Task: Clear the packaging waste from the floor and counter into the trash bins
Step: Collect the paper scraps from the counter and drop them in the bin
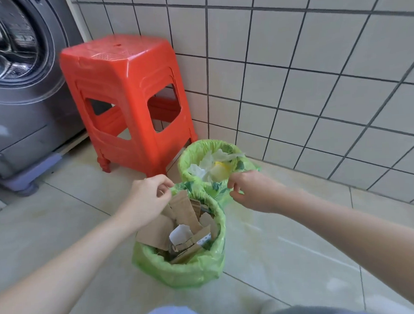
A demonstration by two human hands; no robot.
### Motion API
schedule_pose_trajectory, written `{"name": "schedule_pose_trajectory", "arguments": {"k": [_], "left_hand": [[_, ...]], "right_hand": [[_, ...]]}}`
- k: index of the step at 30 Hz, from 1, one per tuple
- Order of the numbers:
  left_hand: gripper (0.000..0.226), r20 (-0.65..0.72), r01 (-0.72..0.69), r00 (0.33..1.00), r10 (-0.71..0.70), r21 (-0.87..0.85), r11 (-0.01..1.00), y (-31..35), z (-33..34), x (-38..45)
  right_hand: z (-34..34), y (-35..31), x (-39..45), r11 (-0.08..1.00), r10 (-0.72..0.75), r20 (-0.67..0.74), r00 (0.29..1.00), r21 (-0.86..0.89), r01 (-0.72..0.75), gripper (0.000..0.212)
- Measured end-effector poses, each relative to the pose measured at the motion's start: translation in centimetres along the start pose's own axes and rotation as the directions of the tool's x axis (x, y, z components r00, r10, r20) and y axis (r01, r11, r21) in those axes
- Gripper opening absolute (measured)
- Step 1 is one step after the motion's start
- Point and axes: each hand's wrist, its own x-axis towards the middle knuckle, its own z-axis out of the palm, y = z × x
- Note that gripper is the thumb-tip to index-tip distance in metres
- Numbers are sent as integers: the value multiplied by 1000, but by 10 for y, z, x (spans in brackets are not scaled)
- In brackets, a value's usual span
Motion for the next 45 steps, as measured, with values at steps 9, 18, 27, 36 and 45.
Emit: {"name": "schedule_pose_trajectory", "arguments": {"k": [9,18,27,36,45], "left_hand": [[15,-81,57,994,-70,-158,986,-12,50,116],[17,-72,311,937,-343,-278,909,6,-50,167],[16,-198,480,802,-563,-349,805,85,-334,120],[19,-445,510,620,-647,-398,763,137,-615,27],[13,-643,466,441,-626,-432,772,122,-766,-66]], "right_hand": [[16,37,141,992,-109,66,992,73,104,29],[-81,-18,220,976,-193,84,978,116,183,23],[-319,-180,211,916,-371,121,921,211,341,30],[-530,-409,187,783,-515,-52,856,378,494,31],[-632,-576,182,653,-556,-191,809,501,568,34]]}}
